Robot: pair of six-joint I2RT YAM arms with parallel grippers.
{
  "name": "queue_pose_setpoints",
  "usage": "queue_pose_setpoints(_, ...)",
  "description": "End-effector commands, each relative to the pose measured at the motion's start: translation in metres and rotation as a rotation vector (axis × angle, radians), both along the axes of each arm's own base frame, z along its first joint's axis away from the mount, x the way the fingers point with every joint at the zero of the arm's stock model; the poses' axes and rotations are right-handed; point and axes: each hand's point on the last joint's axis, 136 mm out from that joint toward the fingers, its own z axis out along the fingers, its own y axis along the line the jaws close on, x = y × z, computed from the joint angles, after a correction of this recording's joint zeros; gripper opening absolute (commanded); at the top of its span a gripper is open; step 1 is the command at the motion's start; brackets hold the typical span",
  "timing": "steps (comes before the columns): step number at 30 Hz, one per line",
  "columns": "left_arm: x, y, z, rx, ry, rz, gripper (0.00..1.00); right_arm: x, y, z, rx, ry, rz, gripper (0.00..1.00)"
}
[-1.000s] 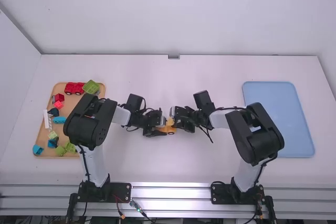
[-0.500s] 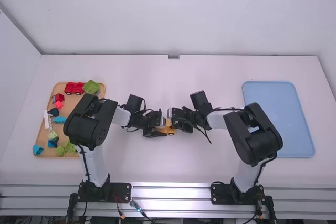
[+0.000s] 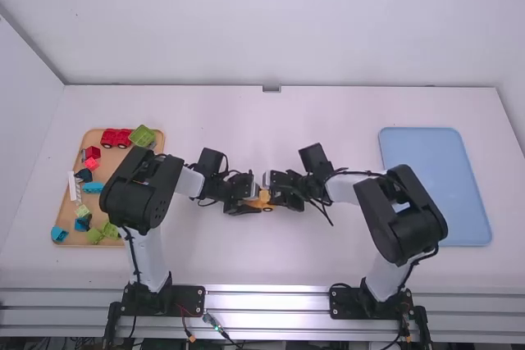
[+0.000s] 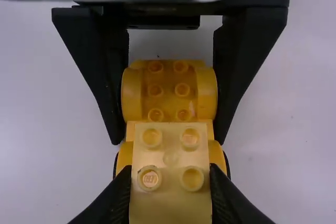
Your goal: Assemble lego blocks to make yellow taxi
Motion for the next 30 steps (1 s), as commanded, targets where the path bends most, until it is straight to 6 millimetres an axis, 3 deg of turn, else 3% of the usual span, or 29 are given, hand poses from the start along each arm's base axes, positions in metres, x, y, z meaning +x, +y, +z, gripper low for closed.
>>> queue_pose_setpoints(1, -0.0049, 0.0079, -0.0157, 0.068, 0.021, 0.024, 0.58, -0.0081, 0.0021, 0.0037, 0.004, 0.008, 0.01, 0.13)
queue_pose_setpoints(30, -0.0092, 0.0088, -0.0173, 0.074, 0.045, 0.022, 0.57, -0.0034, -0.0009, 0.0009, -0.019, -0.01, -0.006, 0.15)
